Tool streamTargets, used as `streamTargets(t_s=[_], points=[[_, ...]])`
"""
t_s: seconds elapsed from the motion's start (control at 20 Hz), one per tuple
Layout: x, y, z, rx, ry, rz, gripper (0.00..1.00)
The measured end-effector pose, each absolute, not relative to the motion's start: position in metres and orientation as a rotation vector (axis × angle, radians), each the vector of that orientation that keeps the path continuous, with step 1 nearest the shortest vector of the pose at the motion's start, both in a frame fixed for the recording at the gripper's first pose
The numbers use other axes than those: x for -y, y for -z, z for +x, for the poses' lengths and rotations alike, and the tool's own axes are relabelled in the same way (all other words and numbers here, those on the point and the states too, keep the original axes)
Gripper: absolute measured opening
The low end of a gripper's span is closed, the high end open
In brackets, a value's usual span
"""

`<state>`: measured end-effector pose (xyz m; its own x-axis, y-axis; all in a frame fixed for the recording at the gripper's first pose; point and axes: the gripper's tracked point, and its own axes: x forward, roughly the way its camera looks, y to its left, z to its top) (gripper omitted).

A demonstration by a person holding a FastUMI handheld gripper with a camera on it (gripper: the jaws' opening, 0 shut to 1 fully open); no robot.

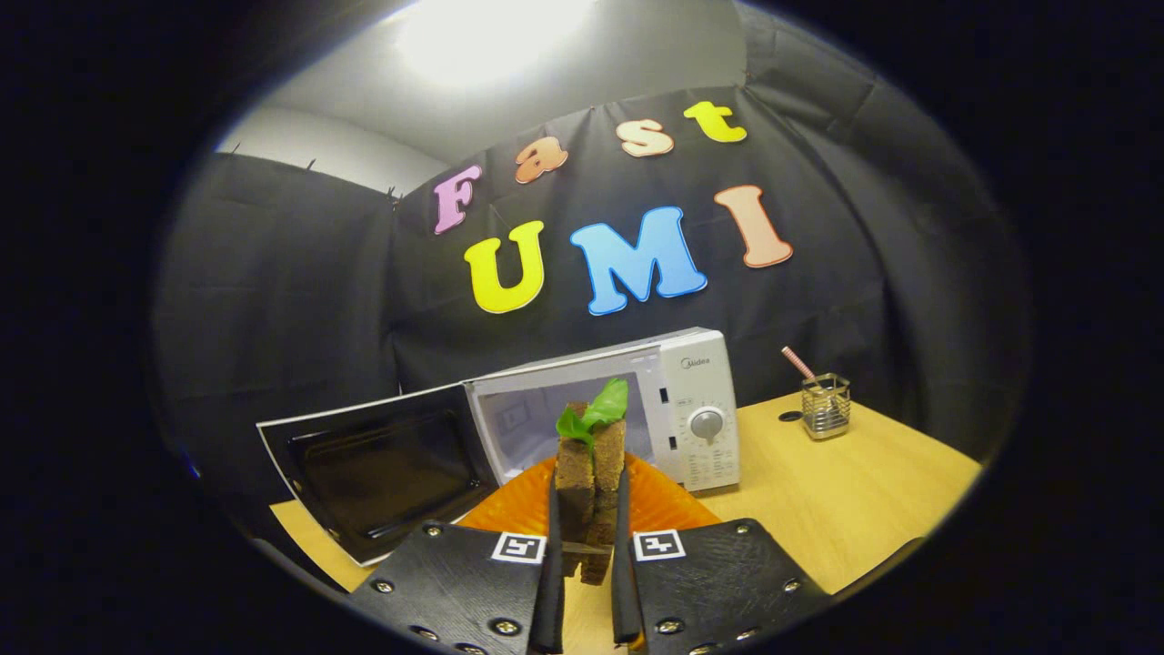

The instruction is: Open the microwave, put the food inside, and close the microwave door.

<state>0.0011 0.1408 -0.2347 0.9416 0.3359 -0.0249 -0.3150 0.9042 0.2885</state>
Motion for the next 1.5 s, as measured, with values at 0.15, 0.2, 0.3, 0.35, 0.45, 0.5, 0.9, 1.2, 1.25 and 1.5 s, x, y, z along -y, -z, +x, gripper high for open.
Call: streamTargets(t_s=[0.15,0.2,0.3,0.35,0.45,0.5,0.9,1.2,1.25,1.5], points=[[-0.157,0.234,0.024,-0.092,-0.356,0.396,0.21],[-0.161,0.234,0.031,-0.099,-0.358,0.434,0.21],[-0.168,0.236,0.045,-0.107,-0.354,0.511,0.21],[-0.170,0.238,0.052,-0.115,-0.351,0.550,0.21],[-0.173,0.242,0.065,-0.126,-0.336,0.629,0.21],[-0.171,0.244,0.071,-0.130,-0.321,0.681,0.21],[-0.189,0.259,0.109,-0.182,-0.272,1.094,0.21],[-0.214,0.280,0.144,-0.167,-0.173,1.280,0.21],[-0.220,0.284,0.150,-0.170,-0.168,1.293,0.21],[-0.238,0.300,0.184,-0.176,-0.101,1.383,0.21]])
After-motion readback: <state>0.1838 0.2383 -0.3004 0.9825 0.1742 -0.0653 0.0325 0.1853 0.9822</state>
